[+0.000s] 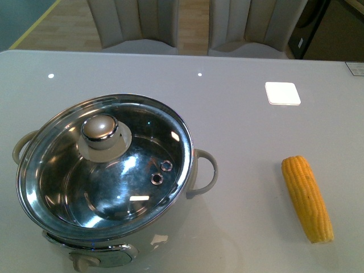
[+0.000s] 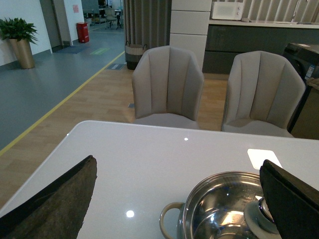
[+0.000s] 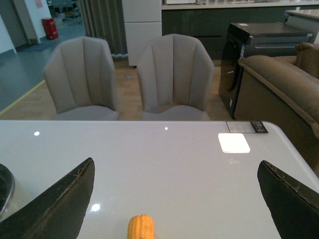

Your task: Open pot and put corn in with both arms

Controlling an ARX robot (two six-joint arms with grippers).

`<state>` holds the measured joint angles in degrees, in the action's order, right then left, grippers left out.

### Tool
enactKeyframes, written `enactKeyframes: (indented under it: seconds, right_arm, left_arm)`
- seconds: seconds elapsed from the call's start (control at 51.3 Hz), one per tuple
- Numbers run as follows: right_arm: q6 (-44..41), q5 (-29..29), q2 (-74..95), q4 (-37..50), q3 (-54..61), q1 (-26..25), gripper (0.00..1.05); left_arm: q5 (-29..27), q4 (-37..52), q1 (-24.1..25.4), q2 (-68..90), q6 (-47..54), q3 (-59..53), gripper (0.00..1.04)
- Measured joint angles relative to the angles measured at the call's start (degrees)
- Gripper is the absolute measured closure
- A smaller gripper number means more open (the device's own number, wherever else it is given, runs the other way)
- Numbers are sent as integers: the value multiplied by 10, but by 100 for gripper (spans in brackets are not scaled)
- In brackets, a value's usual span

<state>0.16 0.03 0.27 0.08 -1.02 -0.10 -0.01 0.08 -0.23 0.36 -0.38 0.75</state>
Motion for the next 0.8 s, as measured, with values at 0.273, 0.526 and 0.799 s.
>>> enactKeyframes:
  seconds: [0.273, 0.526, 0.799]
  right_arm:
    - [0, 0, 0, 0, 0, 0, 9]
    - [0, 0, 0, 0, 0, 0, 9]
    - [0, 0, 0, 0, 0, 0, 9]
  left_arm:
    - [0, 0, 0, 0, 0, 0, 7]
    - [0, 0, 0, 0, 0, 0, 7]
    - [-13, -7, -3, 3, -4, 2, 7]
